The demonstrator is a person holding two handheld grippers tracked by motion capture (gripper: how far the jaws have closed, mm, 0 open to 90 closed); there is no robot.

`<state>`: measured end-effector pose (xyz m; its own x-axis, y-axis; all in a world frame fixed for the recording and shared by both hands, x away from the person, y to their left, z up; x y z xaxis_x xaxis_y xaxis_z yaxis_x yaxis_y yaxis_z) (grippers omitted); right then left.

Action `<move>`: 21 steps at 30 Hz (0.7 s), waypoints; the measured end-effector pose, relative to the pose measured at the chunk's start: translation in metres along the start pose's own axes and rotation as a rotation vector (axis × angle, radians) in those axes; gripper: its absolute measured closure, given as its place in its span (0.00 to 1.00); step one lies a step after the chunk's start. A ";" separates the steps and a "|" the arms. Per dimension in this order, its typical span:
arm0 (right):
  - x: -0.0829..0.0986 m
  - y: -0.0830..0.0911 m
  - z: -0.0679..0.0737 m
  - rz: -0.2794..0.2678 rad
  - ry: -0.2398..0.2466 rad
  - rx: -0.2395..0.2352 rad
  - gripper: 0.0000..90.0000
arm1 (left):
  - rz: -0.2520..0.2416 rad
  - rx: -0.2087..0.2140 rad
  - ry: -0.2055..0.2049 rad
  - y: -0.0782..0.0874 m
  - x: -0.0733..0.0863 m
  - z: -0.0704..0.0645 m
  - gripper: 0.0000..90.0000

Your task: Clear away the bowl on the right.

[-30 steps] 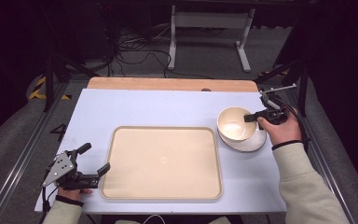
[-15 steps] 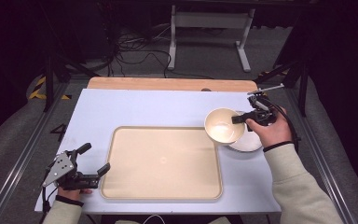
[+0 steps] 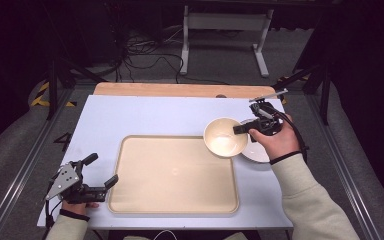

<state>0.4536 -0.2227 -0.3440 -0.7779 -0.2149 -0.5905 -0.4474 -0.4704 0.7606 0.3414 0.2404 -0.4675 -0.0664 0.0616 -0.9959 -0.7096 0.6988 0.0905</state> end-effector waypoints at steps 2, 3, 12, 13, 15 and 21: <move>-0.001 -0.003 0.006 -0.002 0.006 -0.011 0.91 | 0.000 0.000 0.000 0.000 0.000 0.000 0.00; -0.002 -0.003 0.008 0.000 0.008 -0.013 0.91 | -0.001 0.000 0.000 0.000 0.000 0.000 0.00; -0.005 -0.015 0.031 0.016 0.037 -0.054 0.90 | -0.001 0.000 0.000 0.000 0.000 0.000 0.00; -0.005 -0.016 0.033 0.014 0.038 -0.058 0.90 | -0.001 0.001 0.001 0.000 0.000 0.000 0.00; -0.006 -0.017 0.037 0.010 0.041 -0.070 0.90 | 0.000 0.001 -0.001 0.000 0.000 0.000 0.00; -0.008 -0.021 0.048 0.013 0.048 -0.091 0.90 | -0.002 0.001 0.000 0.000 0.000 0.000 0.00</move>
<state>0.4477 -0.1702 -0.3425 -0.7602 -0.2617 -0.5946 -0.3935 -0.5428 0.7420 0.3414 0.2404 -0.4675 -0.0655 0.0603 -0.9960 -0.7092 0.6994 0.0889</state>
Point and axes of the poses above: each handheld gripper's, and its own axes: y roughly backward along the jaws, x roughly out of its underside, z roughly to its left, the point moved 4 cm from there along -y, roughly forward along the jaws, and after that the axes turned 3 degrees about -z, right-handed, at the moved point
